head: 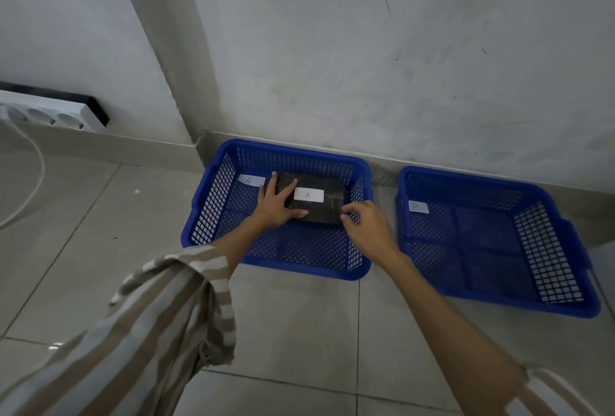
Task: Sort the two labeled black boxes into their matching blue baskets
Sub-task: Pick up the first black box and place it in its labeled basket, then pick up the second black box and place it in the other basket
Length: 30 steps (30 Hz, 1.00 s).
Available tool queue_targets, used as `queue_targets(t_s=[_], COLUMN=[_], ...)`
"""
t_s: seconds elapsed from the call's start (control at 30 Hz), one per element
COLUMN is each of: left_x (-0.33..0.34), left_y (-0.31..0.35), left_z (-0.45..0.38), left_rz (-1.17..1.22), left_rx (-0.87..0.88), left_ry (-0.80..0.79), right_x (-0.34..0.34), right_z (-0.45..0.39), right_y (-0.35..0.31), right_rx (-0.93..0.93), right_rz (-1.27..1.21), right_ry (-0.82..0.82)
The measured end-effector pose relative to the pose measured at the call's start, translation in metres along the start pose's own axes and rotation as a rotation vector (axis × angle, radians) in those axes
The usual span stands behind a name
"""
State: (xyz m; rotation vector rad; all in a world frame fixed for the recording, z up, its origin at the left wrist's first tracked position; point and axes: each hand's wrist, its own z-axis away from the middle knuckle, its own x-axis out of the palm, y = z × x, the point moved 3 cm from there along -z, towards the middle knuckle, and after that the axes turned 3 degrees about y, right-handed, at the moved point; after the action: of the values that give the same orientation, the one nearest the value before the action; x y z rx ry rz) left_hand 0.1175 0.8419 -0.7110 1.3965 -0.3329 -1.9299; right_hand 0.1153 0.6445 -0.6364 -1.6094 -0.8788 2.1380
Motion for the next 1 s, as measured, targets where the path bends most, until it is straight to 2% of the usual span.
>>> queue_targets(t_s=[0.2,0.37,0.63,0.77,0.9,1.0], left_x=[-0.024,-0.099,-0.29,-0.372,-0.428,-0.445], left_y=[0.02,0.083,0.275,0.381,0.478,0.536], left_z=[0.024,0.095,0.23,0.311,0.366,0.397], left_rz=[-0.061,0.005,-0.004,0.029,-0.031,-0.037], left_rx=[0.02,0.116,0.325,0.381,0.482,0.493], left_ry=[-0.029,-0.037,0.065,0.035,0.016,0.023], right_x=[-0.036,-0.11,-0.326,-0.443,-0.535,-0.582], right_z=[0.011,0.044,0.126,0.174,0.22,0.254], right_y=[-0.021,-0.078,-0.234,-0.302,-0.345,-0.353], right_rx=[0.019,0.092,0.094,0.081,0.089,0.101], right_rz=[-0.026,-0.041,-0.037,-0.044,-0.052,-0.091], right_ry=[0.031,-0.019,0.004,0.078,0.175,0.231])
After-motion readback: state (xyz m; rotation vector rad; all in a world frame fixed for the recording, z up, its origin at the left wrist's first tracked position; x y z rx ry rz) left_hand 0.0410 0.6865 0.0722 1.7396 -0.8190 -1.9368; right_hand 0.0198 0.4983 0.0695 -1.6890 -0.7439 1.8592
